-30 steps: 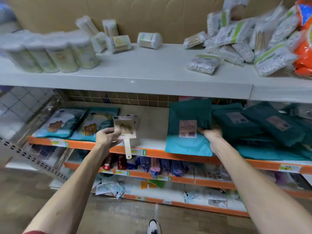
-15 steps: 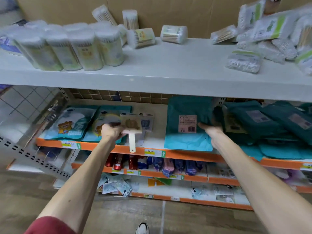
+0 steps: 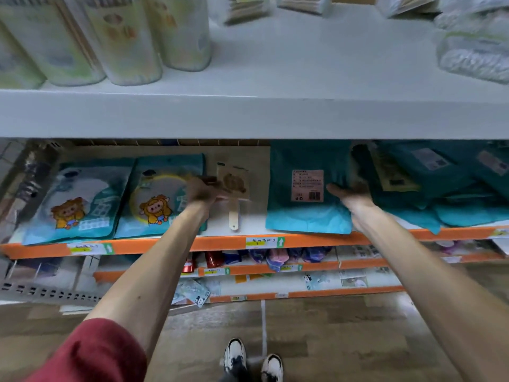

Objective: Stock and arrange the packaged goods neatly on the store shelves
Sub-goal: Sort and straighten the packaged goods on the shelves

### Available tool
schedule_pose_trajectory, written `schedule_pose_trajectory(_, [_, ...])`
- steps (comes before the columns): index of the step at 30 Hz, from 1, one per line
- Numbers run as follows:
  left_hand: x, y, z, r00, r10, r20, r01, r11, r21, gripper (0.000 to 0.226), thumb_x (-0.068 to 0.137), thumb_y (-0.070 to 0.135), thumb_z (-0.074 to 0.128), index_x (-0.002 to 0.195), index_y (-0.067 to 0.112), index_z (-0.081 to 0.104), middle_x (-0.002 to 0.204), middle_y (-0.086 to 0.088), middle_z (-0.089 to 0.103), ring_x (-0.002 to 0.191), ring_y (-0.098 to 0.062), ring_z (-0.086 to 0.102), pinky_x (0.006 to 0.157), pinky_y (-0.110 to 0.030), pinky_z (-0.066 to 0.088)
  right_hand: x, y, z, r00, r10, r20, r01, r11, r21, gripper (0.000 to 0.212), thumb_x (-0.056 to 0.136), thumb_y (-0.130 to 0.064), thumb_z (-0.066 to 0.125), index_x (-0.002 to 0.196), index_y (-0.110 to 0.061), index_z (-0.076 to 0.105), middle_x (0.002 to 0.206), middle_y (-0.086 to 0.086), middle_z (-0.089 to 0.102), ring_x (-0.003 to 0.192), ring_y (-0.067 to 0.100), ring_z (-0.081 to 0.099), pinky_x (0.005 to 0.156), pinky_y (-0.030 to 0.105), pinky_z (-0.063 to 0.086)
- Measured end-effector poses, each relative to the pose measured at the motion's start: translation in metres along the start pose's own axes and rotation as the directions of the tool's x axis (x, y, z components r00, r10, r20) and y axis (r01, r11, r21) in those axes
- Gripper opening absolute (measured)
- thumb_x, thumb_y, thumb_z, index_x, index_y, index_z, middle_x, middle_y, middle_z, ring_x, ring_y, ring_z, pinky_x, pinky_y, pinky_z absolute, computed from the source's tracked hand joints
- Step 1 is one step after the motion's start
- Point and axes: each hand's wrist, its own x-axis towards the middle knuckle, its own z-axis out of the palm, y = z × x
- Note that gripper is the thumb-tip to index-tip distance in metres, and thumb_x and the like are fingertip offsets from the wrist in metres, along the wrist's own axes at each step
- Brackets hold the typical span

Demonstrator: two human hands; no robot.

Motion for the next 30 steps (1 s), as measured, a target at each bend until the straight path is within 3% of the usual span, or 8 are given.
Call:
schedule_pose_trajectory(3, [0.01,-0.002,0.003,0.995,0.065,-0.082,-0.065,0.998,0.003,0.007,0.092,0.006,0.06,0.09,0.012,0.061,0.098,-0.011,0.069,0.082,-0.027,0.07,0.073,-0.042,0.06,0.003,0.004,0.001,1.0,0.005,-0.01,-0.005,1.0,0.006,0.046,0.07,-0.02,0.084,0.111,-0.013,0.066,0.111,0.01,0.07,0.1,0.031,0.068,0.09,0.051,0.055])
schedule_pose_trajectory(5, [0.015,-0.006,0.004,0.986,0.083,-0.147,-0.079,0.996,0.03,0.007,0.092,0.01,0.06,0.092,0.016,0.063,0.109,-0.012,0.069,0.093,-0.03,0.07,0.079,-0.048,0.059,0.003,0.006,0.003,1.0,0.014,-0.002,-0.014,1.0,0.021,0.033,0.071,-0.019,0.083,0.1,-0.017,0.067,0.109,0.01,0.07,0.097,0.03,0.068,0.088,0.052,0.055])
schedule_pose_trajectory(11, [0.021,-0.011,0.013,0.972,0.103,-0.209,-0.049,0.967,0.248,0.026,0.089,0.016,0.066,0.115,0.009,0.067,0.122,-0.014,0.065,0.114,-0.03,0.06,0.102,-0.044,0.047,-0.003,0.011,0.006,0.999,0.035,-0.037,-0.034,0.999,0.031,0.018,0.078,-0.013,0.079,0.089,-0.014,0.065,0.104,0.014,0.071,0.094,0.032,0.069,0.087,0.05,0.056])
schedule_pose_trajectory(18, [0.021,-0.011,0.02,0.957,0.116,-0.265,-0.004,0.921,0.389,0.026,0.088,0.012,0.065,0.112,0.004,0.069,0.117,-0.02,0.067,0.111,-0.032,0.063,0.095,-0.039,0.048,-0.008,0.01,0.006,0.998,0.054,-0.025,-0.054,0.999,0.005,0.014,0.081,-0.013,0.078,0.087,-0.011,0.064,0.102,0.015,0.071,0.093,0.031,0.069,0.088,0.046,0.057])
schedule_pose_trajectory(22, [0.022,-0.014,0.023,0.942,0.148,-0.3,-0.005,0.903,0.43,0.025,0.089,0.014,0.064,0.11,0.002,0.069,0.115,-0.022,0.068,0.107,-0.033,0.065,0.093,-0.041,0.05,-0.013,0.01,0.006,0.997,0.071,-0.016,-0.071,0.997,0.018,0.024,0.083,-0.011,0.076,0.104,-0.004,0.066,0.102,0.013,0.071,0.09,0.028,0.07,0.086,0.042,0.057])
schedule_pose_trajectory(27, [0.015,-0.016,0.031,0.924,0.203,-0.325,-0.021,0.873,0.487,0.022,0.093,0.011,0.059,0.106,-0.004,0.068,0.11,-0.025,0.068,0.102,-0.038,0.066,0.086,-0.044,0.051,-0.014,0.014,0.0,0.997,0.077,-0.024,-0.077,0.997,0.022,0.032,0.085,-0.013,0.074,0.114,-0.005,0.064,0.101,0.011,0.07,0.085,0.024,0.07,0.072,0.032,0.057])
schedule_pose_trajectory(30, [0.012,-0.019,0.034,0.925,0.237,-0.297,-0.062,0.865,0.497,0.02,0.092,0.01,0.06,0.105,-0.002,0.07,0.106,-0.025,0.069,0.1,-0.038,0.067,0.084,-0.043,0.053,-0.019,0.014,-0.004,0.997,0.071,-0.017,-0.07,0.997,0.028,0.028,0.085,-0.013,0.073,0.111,-0.008,0.063,0.096,0.007,0.07,0.082,0.021,0.069,0.067,0.029,0.057])
